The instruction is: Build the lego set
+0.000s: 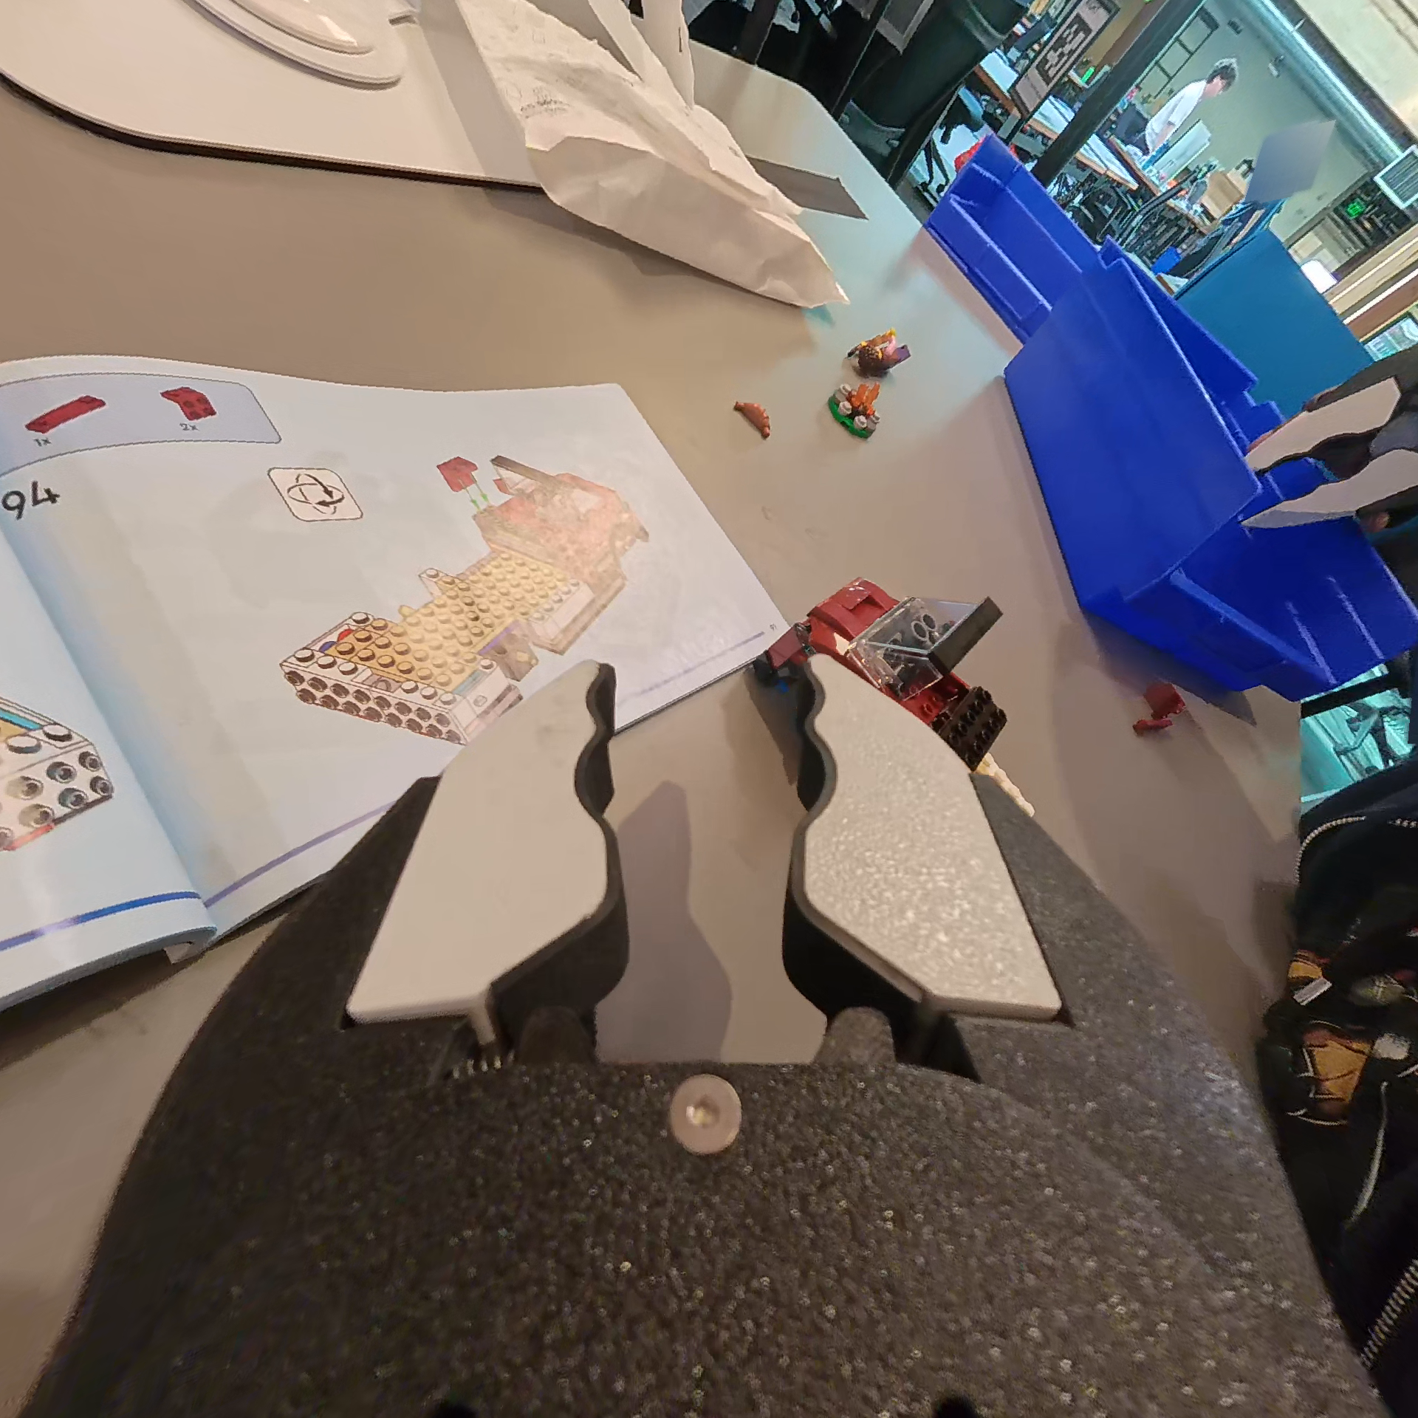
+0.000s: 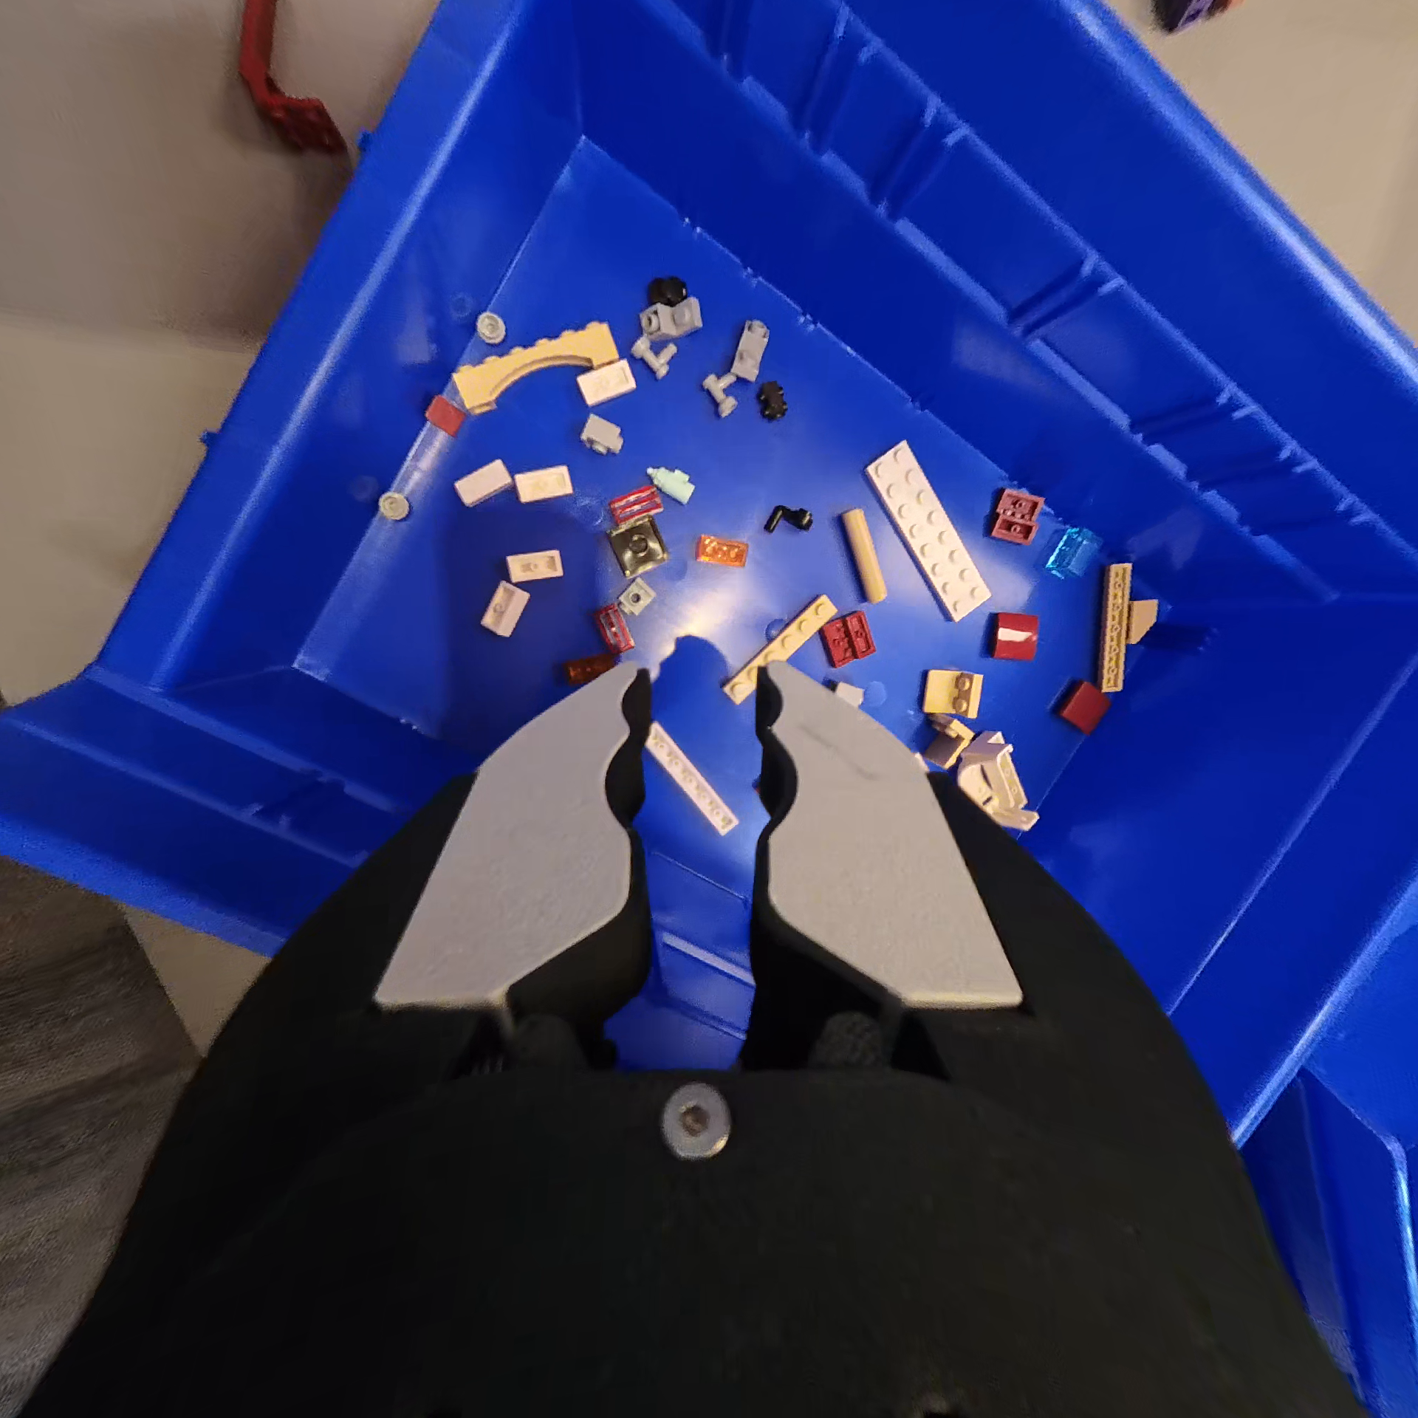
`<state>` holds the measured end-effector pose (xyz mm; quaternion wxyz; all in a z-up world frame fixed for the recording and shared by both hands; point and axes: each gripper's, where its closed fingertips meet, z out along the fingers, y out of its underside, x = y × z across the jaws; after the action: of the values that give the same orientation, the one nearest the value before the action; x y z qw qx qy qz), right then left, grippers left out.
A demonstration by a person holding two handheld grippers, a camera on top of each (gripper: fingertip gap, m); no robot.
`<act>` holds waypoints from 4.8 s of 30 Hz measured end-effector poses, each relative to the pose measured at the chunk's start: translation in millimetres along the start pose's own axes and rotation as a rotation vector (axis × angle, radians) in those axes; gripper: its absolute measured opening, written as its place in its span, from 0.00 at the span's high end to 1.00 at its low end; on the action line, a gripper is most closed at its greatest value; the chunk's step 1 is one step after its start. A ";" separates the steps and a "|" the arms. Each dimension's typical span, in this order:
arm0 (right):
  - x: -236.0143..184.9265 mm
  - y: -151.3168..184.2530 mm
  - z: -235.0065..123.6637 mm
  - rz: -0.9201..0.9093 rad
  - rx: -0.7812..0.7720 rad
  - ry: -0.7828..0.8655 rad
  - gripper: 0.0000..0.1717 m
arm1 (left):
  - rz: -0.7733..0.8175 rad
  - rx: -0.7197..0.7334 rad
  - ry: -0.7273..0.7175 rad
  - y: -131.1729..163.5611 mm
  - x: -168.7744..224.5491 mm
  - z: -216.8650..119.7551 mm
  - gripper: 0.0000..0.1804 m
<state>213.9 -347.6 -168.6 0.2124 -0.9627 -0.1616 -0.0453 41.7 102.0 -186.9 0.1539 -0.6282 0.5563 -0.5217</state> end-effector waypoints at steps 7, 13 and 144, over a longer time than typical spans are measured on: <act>38.6 20.1 -30.1 0.145 0.099 0.198 0.86 | -0.012 -0.019 -0.007 1.4 -1.8 3.2 0.75; 69.9 46.1 -66.0 0.323 0.149 0.399 0.85 | -0.012 -0.041 -0.004 3.5 -1.5 5.9 0.75; -84.4 -367.3 104.8 -0.211 0.532 0.200 0.90 | -0.285 -0.235 0.645 46.0 142.1 15.4 0.78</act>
<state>14.8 -12.9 -131.8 0.4661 -0.8419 -0.2454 -0.1176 6.5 -41.5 -160.0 -0.1768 -0.5163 0.5392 -0.6415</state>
